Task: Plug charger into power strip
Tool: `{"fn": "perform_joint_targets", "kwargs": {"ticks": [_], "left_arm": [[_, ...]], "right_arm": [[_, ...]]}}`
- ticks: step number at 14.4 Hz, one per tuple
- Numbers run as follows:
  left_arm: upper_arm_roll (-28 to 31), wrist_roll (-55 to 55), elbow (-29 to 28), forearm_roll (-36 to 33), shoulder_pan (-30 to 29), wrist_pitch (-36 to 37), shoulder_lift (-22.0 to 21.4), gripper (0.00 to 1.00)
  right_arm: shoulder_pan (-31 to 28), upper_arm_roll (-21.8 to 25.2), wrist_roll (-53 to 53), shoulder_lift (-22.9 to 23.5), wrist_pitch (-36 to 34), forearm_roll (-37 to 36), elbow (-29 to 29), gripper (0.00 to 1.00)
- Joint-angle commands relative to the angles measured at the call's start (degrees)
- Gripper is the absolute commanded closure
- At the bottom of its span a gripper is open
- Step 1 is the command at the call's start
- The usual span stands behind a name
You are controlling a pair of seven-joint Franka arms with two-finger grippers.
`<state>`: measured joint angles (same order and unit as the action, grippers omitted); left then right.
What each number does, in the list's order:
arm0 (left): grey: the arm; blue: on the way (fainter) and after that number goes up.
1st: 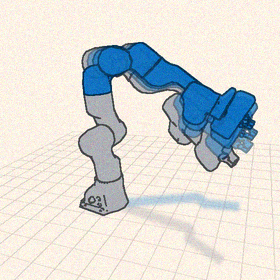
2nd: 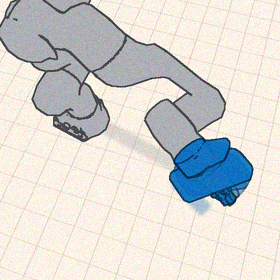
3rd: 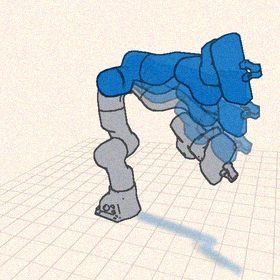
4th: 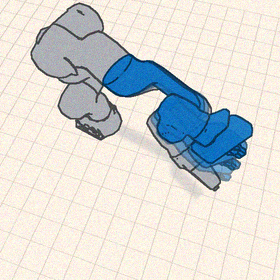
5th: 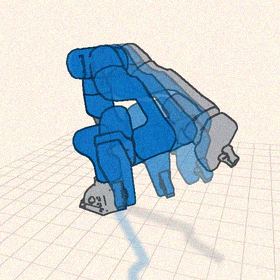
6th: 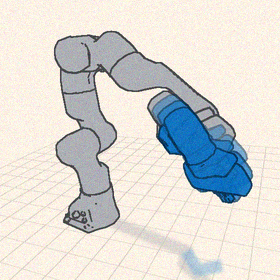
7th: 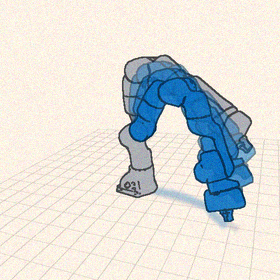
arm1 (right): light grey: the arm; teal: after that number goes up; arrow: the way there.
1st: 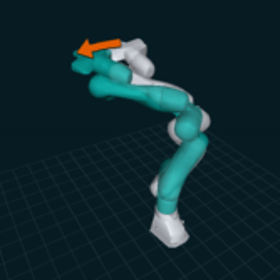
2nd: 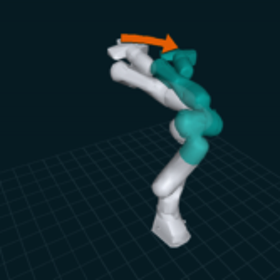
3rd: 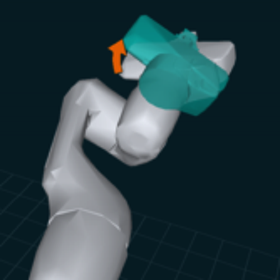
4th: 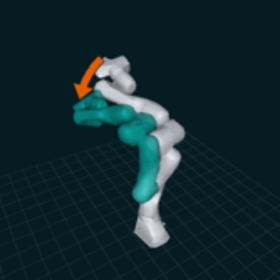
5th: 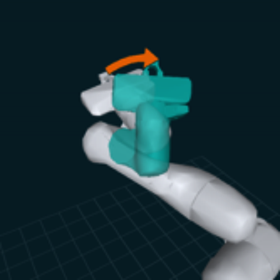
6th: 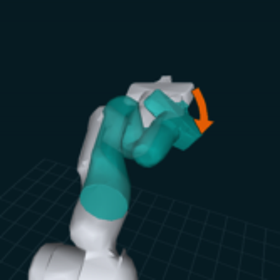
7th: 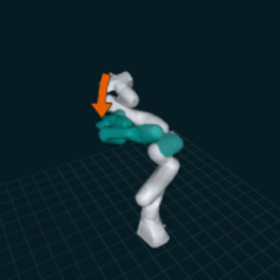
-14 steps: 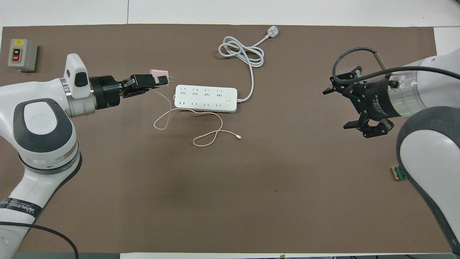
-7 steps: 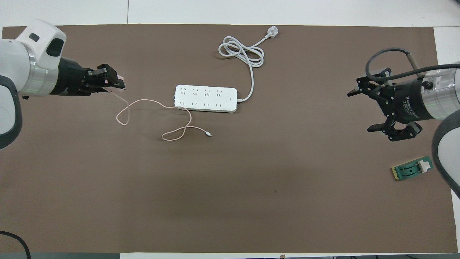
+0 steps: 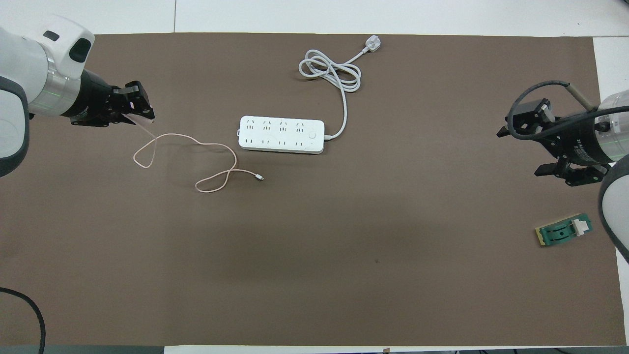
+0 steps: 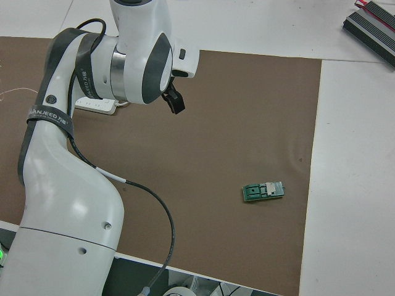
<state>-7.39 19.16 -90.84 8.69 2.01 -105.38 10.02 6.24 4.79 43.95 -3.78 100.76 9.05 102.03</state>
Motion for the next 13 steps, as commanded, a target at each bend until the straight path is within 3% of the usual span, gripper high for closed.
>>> {"fn": "perform_joint_targets", "kwargs": {"ticks": [1,9,13], "left_arm": [[-0.09,0.97,2.07,-2.71,-0.26,1.68,0.53,1.0],[0.35,1.93,2.16,-4.55,-0.43,-0.18,-1.67,1.0],[0.27,17.02,4.87,-4.74,-0.78,5.26,-1.06,1.0]], "right_arm": [[-1.93,-0.75,-4.65,-0.53,-0.83,-1.14,-0.08,0.0],[-3.69,-1.0,-5.19,-0.53,-1.79,-0.62,-0.16,0.0],[-3.96,-1.8,-5.54,-0.44,-1.09,-1.23,-0.86,0.0]]}}
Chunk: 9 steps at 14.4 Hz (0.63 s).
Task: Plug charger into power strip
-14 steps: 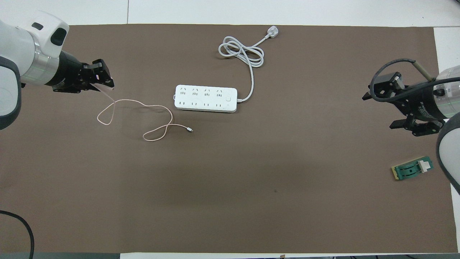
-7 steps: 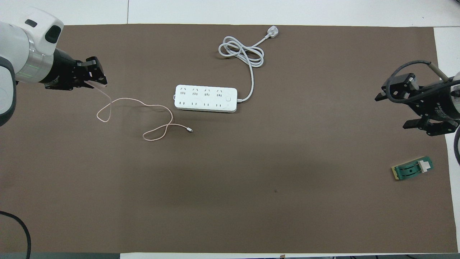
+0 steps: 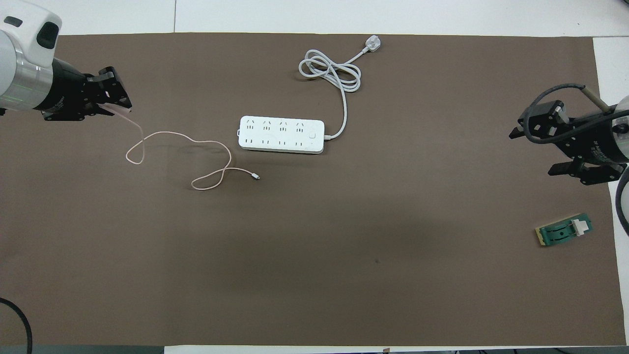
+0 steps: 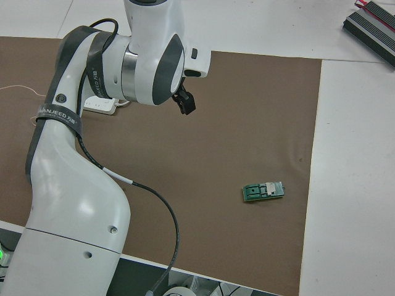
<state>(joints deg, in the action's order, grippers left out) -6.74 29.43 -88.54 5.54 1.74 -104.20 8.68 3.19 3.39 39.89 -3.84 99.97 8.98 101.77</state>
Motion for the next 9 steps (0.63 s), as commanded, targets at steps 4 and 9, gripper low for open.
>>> {"fn": "perform_joint_targets", "kwargs": {"ticks": [4,9], "left_arm": [[-0.38,6.78,3.99,-4.66,-0.51,5.06,0.03,1.0],[-0.47,23.37,3.99,-4.22,0.01,7.17,0.46,1.0]], "right_arm": [[-4.32,1.27,-21.37,-0.99,-1.01,-2.74,-0.78,0.0],[-4.77,0.57,-28.38,-1.26,-0.92,-9.14,-0.78,0.0]]}}
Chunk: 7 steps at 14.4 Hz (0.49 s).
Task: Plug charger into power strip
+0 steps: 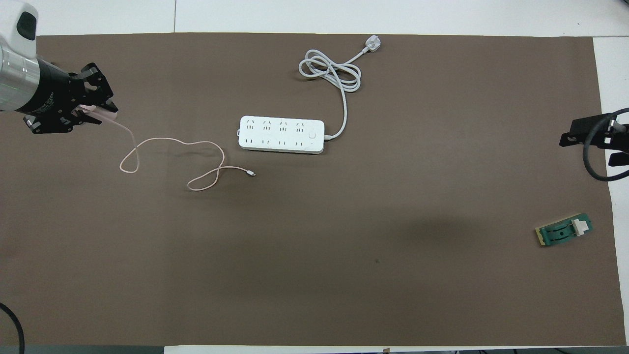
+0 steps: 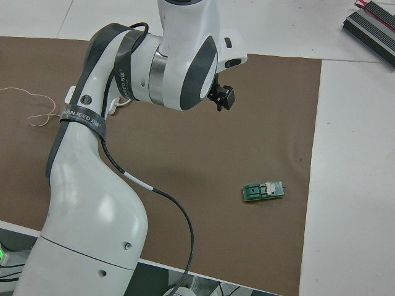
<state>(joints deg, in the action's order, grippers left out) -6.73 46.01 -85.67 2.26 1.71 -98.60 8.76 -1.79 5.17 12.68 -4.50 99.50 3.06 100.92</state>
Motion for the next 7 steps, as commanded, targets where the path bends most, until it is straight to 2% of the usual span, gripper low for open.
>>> {"fn": "perform_joint_targets", "kwargs": {"ticks": [1,3,5,7], "left_arm": [[-0.56,9.08,1.21,-0.94,0.31,1.91,0.38,1.0],[-0.65,15.58,1.12,-1.72,0.48,1.57,0.73,1.0],[-0.74,16.92,0.77,-1.21,0.22,1.04,0.82,1.0],[-0.82,20.33,0.42,-1.38,1.01,0.69,0.74,1.0]], "right_arm": [[0.21,-1.21,-1.52,-0.68,-0.44,-3.24,0.06,0.0],[0.21,-1.21,-6.06,-0.69,-0.62,-3.5,0.06,0.0],[-0.05,-0.51,-13.44,-0.68,-1.06,-3.24,0.06,0.0],[-0.05,-0.42,-13.91,-0.86,-1.23,-3.33,0.06,0.0]]}}
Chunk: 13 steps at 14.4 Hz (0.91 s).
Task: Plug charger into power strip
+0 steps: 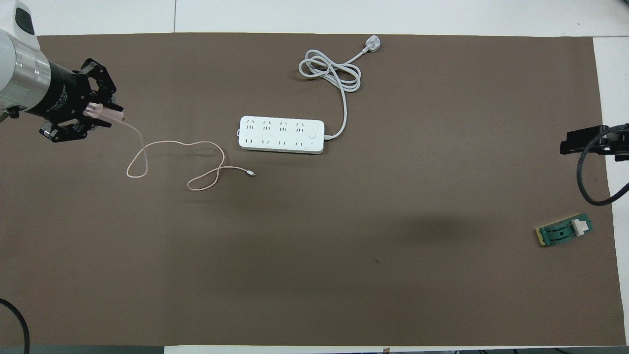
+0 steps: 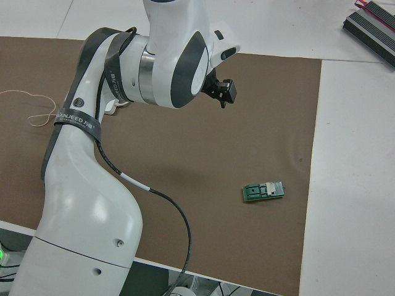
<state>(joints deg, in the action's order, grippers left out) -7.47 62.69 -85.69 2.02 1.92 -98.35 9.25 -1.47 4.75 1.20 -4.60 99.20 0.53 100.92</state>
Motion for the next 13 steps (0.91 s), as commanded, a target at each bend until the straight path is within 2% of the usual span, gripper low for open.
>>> {"fn": "perform_joint_targets", "kwargs": {"ticks": [1,3,7,10,13], "left_arm": [[0.0,4.71,0.35,-0.96,1.07,1.4,0.15,1.0],[0.0,11.37,0.09,-1.4,1.16,2.11,-0.11,1.0],[0.0,14.3,-1.23,-2.71,3.44,3.52,-0.64,1.0],[-0.18,24.91,-1.76,-6.84,7.3,-1.38,1.28,1.0],[-0.17,34.22,-1.85,-10.61,11.95,-4.64,5.5,1.0]], "right_arm": [[-0.38,0.09,-2.61,-0.76,-0.94,-0.79,0.07,0.0],[-0.38,0.17,-2.61,-0.67,-0.85,-0.79,-0.02,0.0],[-0.64,0.17,-2.43,-0.76,-0.67,-0.79,0.07,0.0],[-0.73,0.09,-2.43,-0.76,-0.24,-0.79,-0.11,0.0],[-0.73,0.09,-2.35,-0.76,-1.11,-0.7,-1.78,0.0]]}}
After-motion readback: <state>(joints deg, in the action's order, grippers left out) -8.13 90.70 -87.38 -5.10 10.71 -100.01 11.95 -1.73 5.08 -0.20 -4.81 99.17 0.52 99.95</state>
